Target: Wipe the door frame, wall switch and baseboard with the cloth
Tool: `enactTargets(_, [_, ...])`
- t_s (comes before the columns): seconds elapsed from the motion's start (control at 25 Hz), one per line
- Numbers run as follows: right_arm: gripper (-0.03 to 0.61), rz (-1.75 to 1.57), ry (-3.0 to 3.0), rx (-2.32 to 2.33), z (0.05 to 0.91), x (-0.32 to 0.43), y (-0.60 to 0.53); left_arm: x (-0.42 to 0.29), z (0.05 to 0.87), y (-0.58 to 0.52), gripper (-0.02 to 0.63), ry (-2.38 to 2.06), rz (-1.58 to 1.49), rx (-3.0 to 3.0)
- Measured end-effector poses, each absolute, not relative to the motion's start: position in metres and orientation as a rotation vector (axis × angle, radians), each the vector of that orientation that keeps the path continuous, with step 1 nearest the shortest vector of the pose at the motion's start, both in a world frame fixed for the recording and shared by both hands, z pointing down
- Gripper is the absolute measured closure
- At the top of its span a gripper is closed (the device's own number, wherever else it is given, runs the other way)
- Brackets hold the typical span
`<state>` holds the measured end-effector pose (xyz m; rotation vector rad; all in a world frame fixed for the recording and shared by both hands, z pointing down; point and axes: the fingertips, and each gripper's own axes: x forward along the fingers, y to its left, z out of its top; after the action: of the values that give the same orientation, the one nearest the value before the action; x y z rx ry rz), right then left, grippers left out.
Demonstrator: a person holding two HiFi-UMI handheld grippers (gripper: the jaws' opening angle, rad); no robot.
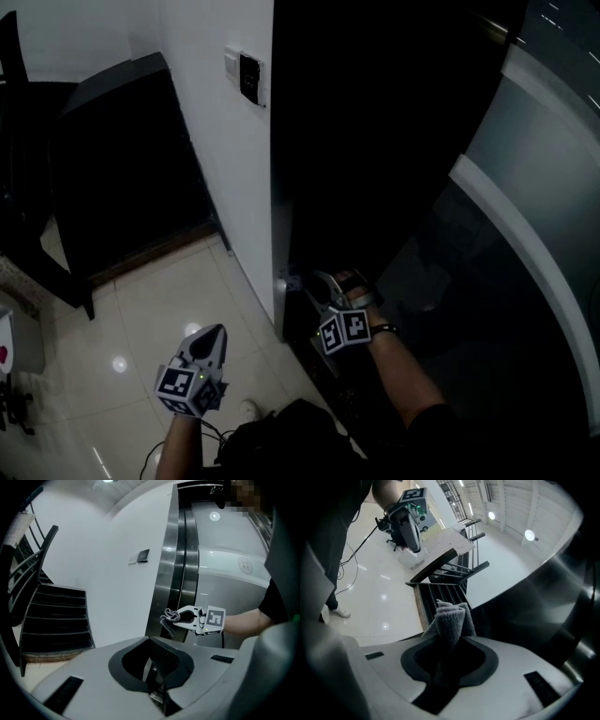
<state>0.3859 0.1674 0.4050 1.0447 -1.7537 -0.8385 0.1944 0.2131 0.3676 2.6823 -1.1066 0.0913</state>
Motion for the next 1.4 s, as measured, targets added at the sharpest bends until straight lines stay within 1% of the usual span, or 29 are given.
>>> enactTargets(0.64, [0.48, -0.639, -1.805, 0.975, 0.489, 0.387, 0.162, 0.175, 0.376, 0.226, 0.614, -1.148, 0.162, 2.645])
enactTargets(0.88, [0.48, -0.513, -1.909, 1.048, 0.483, 0.39, 0.175, 0.174, 0.371, 0.226, 0.614, -1.14, 0.122, 2.663])
enactTargets(1.04, [0.48, -0.62, -1.852, 1.128, 0.435, 0.406, 0.185, 0.183, 0.37, 0.222, 0.614, -1.085, 0.081, 2.69])
enactTargets(1.4, [0.48, -1.038, -1.585, 1.464, 0.215, 0.45, 0.206, 0.215, 0.351, 0.226, 0.614, -0.901, -0.024, 2.766])
